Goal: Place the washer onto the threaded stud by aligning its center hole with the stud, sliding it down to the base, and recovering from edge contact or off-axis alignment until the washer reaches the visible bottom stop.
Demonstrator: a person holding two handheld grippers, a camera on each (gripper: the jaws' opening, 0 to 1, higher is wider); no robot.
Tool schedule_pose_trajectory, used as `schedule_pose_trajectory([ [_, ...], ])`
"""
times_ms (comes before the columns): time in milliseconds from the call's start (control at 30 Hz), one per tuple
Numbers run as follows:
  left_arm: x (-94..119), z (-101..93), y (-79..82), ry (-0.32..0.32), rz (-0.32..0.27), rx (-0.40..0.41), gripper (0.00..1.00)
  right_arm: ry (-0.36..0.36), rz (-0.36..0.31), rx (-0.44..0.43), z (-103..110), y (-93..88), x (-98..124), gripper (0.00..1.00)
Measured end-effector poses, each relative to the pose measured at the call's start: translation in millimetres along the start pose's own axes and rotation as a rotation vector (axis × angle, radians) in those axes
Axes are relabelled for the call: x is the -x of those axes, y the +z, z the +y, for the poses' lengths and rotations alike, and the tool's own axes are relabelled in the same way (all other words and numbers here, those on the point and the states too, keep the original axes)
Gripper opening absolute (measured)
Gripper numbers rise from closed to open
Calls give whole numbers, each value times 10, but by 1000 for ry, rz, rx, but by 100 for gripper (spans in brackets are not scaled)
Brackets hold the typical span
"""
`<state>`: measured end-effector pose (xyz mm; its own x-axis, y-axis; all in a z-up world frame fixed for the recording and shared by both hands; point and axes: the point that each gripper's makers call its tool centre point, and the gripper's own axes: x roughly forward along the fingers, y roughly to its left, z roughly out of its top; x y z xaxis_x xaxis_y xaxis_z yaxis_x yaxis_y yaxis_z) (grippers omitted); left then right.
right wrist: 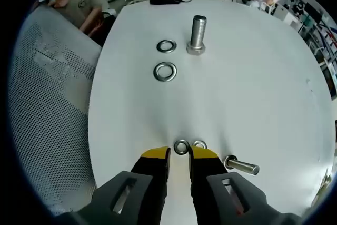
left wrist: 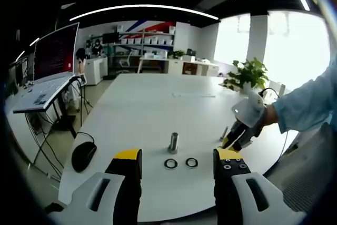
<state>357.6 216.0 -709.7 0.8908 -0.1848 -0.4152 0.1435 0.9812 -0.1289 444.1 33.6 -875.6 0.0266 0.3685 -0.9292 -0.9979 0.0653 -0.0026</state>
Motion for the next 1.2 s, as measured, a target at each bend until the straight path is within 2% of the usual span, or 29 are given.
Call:
schedule_pose_trajectory([
  [467, 1, 0, -1, 0, 1, -1, 53, -11, 4, 15, -41, 9, -5, 16],
  [600, 1, -4, -1, -1, 1, -1, 53, -7, 19, 45, -7, -4, -23, 17],
  [900, 4, -5, 0, 0, 1, -2, 52, -27, 3, 80, -30, 16, -40, 16],
  [1200, 7, -6, 0, 0, 1, -2, 52, -25, -6, 51, -34, -7, -24, 16],
])
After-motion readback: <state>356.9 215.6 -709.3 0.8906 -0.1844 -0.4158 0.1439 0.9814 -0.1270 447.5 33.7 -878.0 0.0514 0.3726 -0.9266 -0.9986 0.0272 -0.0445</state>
